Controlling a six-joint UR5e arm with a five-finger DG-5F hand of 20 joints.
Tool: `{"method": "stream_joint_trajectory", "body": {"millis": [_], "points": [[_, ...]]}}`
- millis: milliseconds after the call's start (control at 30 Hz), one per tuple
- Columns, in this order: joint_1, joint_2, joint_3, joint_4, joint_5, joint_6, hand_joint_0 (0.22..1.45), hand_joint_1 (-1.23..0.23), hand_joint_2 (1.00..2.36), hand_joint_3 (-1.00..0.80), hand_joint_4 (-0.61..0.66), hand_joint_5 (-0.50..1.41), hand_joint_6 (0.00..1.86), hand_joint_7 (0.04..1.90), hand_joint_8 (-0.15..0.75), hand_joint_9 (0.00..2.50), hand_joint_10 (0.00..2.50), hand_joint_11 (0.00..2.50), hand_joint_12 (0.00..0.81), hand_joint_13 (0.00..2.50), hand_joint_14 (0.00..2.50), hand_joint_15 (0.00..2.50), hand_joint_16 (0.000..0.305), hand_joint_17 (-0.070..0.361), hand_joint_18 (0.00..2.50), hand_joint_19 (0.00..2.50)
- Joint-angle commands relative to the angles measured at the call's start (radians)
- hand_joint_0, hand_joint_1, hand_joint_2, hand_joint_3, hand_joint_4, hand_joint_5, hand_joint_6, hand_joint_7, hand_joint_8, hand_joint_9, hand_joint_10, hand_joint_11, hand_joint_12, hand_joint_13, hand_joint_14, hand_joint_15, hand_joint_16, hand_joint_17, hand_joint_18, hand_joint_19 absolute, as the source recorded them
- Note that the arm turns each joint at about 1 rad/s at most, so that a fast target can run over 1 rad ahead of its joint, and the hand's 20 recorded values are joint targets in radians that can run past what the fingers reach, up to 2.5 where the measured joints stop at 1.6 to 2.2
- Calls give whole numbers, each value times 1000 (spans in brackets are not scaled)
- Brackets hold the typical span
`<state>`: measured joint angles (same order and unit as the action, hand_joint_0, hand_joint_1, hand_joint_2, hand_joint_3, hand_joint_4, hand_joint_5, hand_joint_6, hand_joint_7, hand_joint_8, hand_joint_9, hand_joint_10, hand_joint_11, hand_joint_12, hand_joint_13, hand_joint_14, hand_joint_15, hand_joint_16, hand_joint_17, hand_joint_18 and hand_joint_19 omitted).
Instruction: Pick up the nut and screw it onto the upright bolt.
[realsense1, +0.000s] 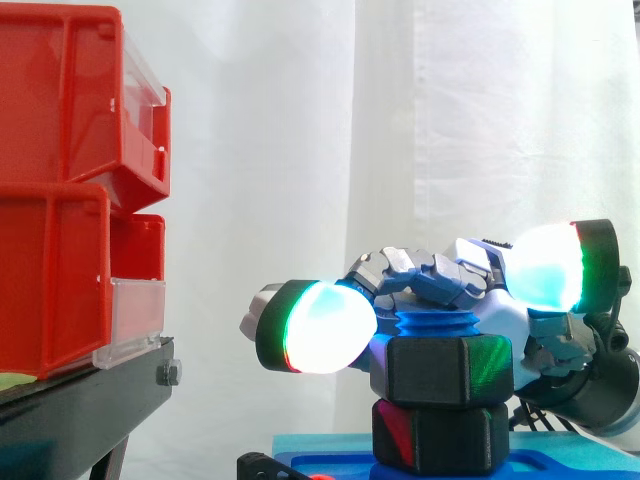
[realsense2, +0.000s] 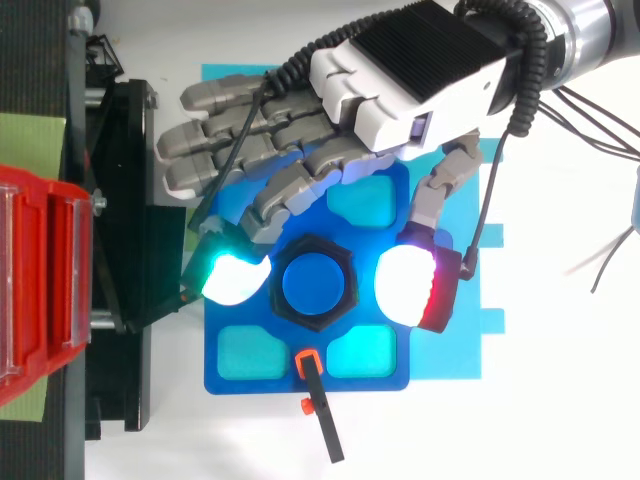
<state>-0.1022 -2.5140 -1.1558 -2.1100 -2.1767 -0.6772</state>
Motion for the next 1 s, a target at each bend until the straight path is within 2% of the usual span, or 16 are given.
{"method": "stream_joint_trajectory", "body": {"millis": [0, 300, 467, 600, 833, 967], "points": [[1, 0, -2, -4, 0, -1, 443, -193, 1000, -500, 74, -257, 501, 597, 203, 178, 0, 0, 346, 109, 0, 0, 56, 125, 0, 0], [1, 0, -4, 1, -2, -4, 449, -201, 1000, -500, 140, -228, 502, 716, 231, 242, 0, 0, 345, 175, 0, 0, 54, 122, 0, 0], [-5, 0, -4, 2, -3, -4, 461, -222, 1000, -500, 202, -190, 503, 944, 244, 346, 0, 0, 336, 255, 0, 0, 53, 119, 4, 0], [-8, 0, -4, 5, -6, -4, 466, -232, 1000, -500, 205, -174, 503, 1056, 247, 379, 0, 0, 335, 285, 0, 0, 52, 118, 37, 0], [-27, 0, -2, 35, -28, 1, 473, -248, 1000, -500, 176, -143, 500, 1337, 261, 451, 0, 0, 331, 345, 0, 0, 51, 114, 118, 0], [-33, 0, -2, 44, -32, 1, 477, -257, 1000, -500, 193, -144, 579, 1241, 270, 519, 0, 0, 325, 381, 0, 0, 50, 113, 160, 0]]}}
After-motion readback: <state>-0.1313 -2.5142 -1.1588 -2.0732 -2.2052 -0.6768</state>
